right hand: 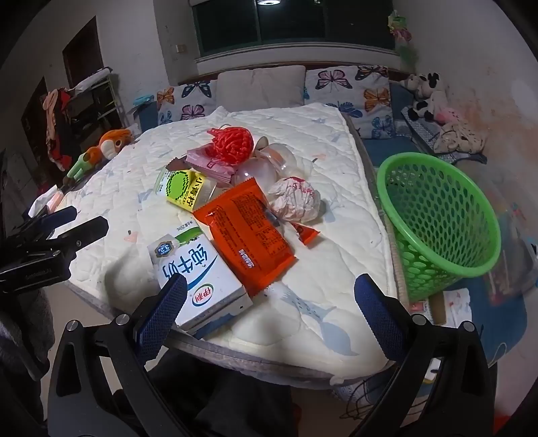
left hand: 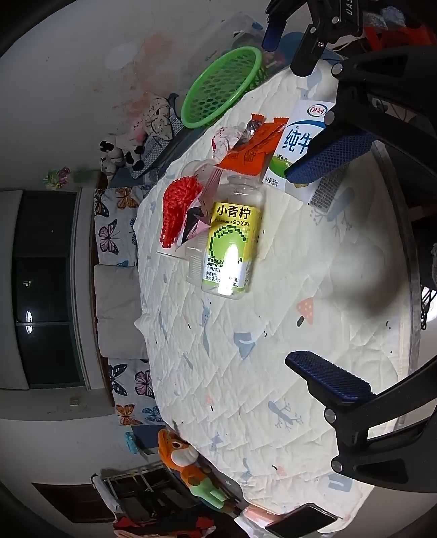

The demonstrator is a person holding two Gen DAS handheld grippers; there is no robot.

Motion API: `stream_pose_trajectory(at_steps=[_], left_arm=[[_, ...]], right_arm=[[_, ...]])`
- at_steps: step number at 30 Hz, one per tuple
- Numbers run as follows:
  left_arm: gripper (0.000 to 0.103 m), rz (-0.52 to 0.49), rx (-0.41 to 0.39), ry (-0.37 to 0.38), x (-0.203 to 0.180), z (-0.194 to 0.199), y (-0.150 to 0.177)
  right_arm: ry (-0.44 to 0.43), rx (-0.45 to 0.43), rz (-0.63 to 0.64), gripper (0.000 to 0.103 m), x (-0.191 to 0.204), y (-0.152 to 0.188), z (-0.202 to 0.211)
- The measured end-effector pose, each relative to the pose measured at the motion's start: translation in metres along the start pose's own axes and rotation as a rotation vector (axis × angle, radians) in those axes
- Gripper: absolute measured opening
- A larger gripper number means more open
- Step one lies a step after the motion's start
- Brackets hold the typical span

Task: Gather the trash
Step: 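Move the right tool toward the white milk carton on the bed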

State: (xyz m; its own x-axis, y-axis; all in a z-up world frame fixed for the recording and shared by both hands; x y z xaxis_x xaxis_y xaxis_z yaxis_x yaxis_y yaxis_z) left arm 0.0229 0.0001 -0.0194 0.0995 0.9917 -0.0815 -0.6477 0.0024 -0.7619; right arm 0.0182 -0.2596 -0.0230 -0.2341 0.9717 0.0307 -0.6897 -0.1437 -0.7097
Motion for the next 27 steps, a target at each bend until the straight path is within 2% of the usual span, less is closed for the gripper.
stream_pose_trajectory(at_steps=[27], left_arm=[[0.097,-0.004,0.0,-0.008,0.0,0.0,0.0]], right_arm=[[-0.032,0.004,0.025,0.099,0.009,0.0,-0.006]])
Point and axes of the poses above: each gripper's, at about its wrist camera, not at the fingertips, and z roughly against the way its jaws point, x to its left, y to its underside, the point moved 3 cm from there along -z, roughly the way its jaws point, and after that the axes turned 7 degrees about y, right-handed, at the moved point
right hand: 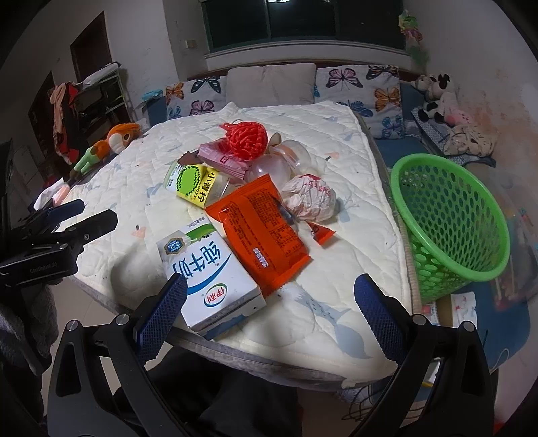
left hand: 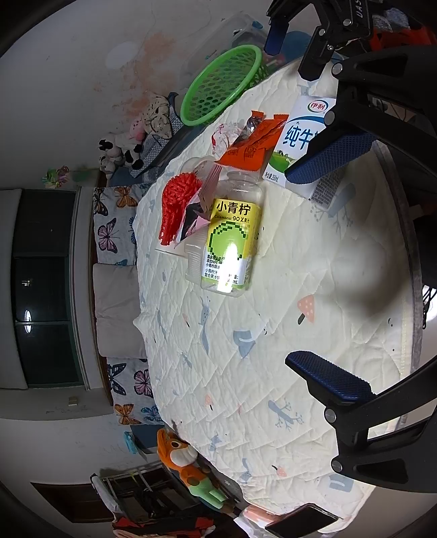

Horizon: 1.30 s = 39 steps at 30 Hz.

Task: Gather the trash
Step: 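Move the right tool toward the white milk carton on the bed, then grasp the white milk carton with the right tool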

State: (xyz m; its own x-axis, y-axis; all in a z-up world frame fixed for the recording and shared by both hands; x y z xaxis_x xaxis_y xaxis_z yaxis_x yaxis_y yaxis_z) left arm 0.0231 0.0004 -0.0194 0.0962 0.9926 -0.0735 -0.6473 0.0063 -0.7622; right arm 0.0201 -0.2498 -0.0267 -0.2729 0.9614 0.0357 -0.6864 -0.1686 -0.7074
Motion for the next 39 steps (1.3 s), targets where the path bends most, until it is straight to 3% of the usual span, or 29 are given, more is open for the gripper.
stream_pose_trajectory(at_steps=[24,39], left_arm=[[0.097,0.015,0.006,-0.022,0.013,-0.006,-0.001],[0.097,0.034,0.015,-0.041,0.028,-0.011,-0.005]], right_arm=[[-0.047,0.01,0.045,0.098,0.011,-0.004,-0.007],[-0.218,0.058,0.178,0.096,0.042,-0.017,-0.021]])
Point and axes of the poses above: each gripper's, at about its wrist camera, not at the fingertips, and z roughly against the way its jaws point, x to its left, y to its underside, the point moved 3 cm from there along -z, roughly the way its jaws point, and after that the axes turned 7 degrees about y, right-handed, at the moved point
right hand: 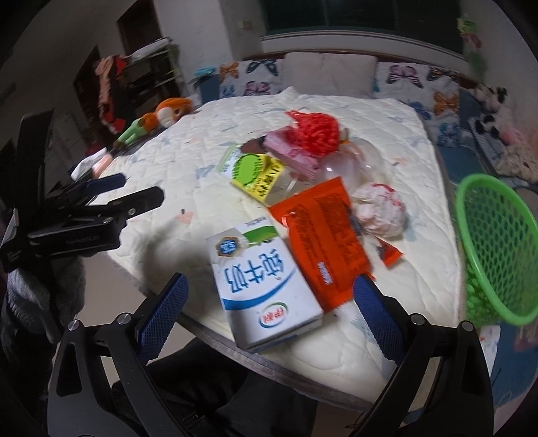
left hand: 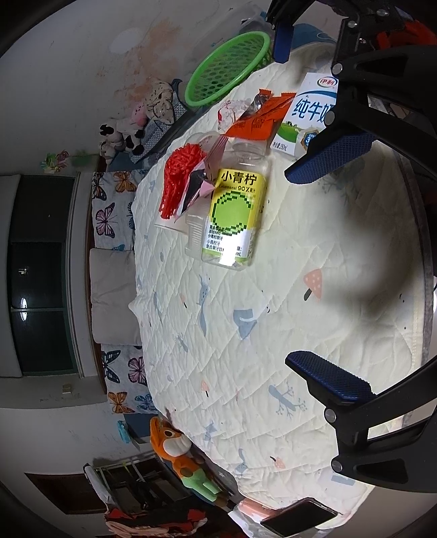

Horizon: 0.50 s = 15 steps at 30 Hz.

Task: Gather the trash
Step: 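Grasp the white milk carton with the right tool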

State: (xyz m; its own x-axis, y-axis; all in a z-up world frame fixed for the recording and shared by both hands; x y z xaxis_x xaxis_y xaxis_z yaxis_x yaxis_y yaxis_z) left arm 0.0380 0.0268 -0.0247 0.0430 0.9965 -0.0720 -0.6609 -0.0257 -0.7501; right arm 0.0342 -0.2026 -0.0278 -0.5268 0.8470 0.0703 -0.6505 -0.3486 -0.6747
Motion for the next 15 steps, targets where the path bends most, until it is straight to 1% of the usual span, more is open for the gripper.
stream_pose_trajectory(at_steps=[5,8,9,15], left_arm=[[0.097,0.008,0.006,-0.001,0.006,-0.003,-0.001],[0.097,0.011,0.008,-0.004,0.009,-0.005,-0.002],[0.097,0.013,0.009,-0.005,0.01,-0.005,-0.003],[0.097,0.015,0.015,-0.001,0.015,-0.01,-0.004]], right_arm=[[-0.066,0.037,0.067,0.09,0.011,-0.004,-0.012],[-0.088,0.065,0.096,0.085,0.016,-0.006,-0.022],[-0.106,0.081,0.101,0.081,0.016,-0.006,-0.025],[-0.113,0.115,0.149,0.08,0.017,-0.011,-0.035]])
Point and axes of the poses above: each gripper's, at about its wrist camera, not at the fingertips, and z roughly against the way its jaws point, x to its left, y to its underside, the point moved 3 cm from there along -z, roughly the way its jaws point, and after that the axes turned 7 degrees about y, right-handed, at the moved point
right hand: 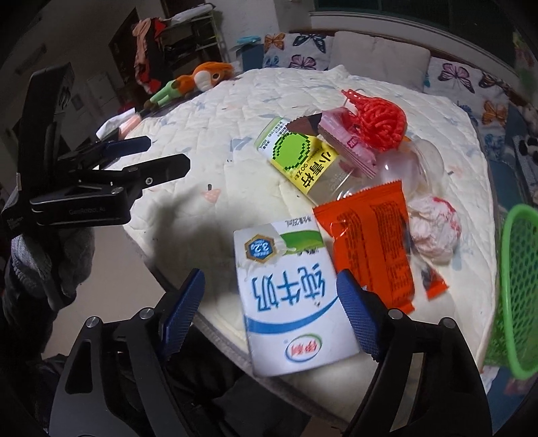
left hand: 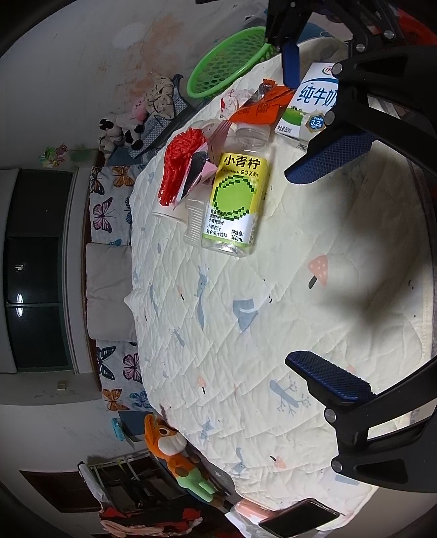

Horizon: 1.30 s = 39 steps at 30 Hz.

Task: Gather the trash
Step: 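Grasp the white milk carton with the right tool, then carry the milk carton toward the green basket while the left tool grasps the orange wrapper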

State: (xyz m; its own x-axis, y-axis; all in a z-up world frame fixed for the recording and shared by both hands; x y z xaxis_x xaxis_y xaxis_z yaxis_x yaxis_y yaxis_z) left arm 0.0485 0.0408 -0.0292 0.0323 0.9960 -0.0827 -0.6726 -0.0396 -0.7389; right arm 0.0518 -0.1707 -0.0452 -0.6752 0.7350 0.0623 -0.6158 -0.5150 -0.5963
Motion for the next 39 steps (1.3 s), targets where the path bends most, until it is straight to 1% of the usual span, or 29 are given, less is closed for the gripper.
stream_pose_trajectory(at_steps=[3,5,9,11,15,18,24,27,29,31,33,36,39], left_arm=[[0.097,0.0,0.005,0.004,0.001,-0.003,-0.001],[0.097,0.001,0.008,0.008,0.002,-0.005,-0.001],[0.097,0.003,0.012,0.015,0.002,-0.009,-0.004],[0.097,0.006,0.013,0.02,0.003,-0.01,-0.006],[0.096,0.006,0.009,0.032,0.003,-0.012,-0.011],[0.096,-0.002,0.003,0.048,0.0,-0.013,-0.015],[0.094,-0.03,-0.012,0.109,-0.016,-0.015,-0.028],[0.088,-0.052,-0.012,0.13,-0.027,-0.016,-0.031],[0.086,-0.048,0.002,0.153,-0.031,-0.019,-0.031],[0.082,-0.04,0.018,0.196,-0.038,-0.021,-0.028],[0.08,-0.053,0.025,0.225,-0.046,-0.022,-0.024],[0.075,-0.08,0.038,0.267,-0.062,-0.026,-0.018],[0.073,-0.074,0.07,0.337,-0.079,-0.034,-0.011]], right_arm=[[0.005,0.023,0.035,0.08,0.0,-0.002,-0.005],[-0.008,0.046,0.044,0.08,-0.001,-0.002,-0.011],[0.005,0.076,0.071,0.08,0.0,-0.003,-0.023],[0.009,0.082,0.082,0.077,0.001,-0.003,-0.027],[0.032,0.083,0.095,0.068,0.003,-0.004,-0.032],[0.021,0.066,0.083,0.067,0.002,-0.002,-0.027],[0.006,0.001,0.037,0.067,0.0,0.0,-0.002],[-0.009,-0.026,0.008,0.067,-0.004,0.005,0.015],[-0.005,-0.039,-0.011,0.067,-0.008,0.011,0.026],[0.01,-0.049,-0.032,0.067,-0.014,0.016,0.035],[0.032,-0.055,-0.061,0.067,-0.023,0.022,0.045],[0.069,-0.068,-0.11,0.067,-0.04,0.032,0.056],[0.109,-0.081,-0.163,0.067,-0.058,0.043,0.066]])
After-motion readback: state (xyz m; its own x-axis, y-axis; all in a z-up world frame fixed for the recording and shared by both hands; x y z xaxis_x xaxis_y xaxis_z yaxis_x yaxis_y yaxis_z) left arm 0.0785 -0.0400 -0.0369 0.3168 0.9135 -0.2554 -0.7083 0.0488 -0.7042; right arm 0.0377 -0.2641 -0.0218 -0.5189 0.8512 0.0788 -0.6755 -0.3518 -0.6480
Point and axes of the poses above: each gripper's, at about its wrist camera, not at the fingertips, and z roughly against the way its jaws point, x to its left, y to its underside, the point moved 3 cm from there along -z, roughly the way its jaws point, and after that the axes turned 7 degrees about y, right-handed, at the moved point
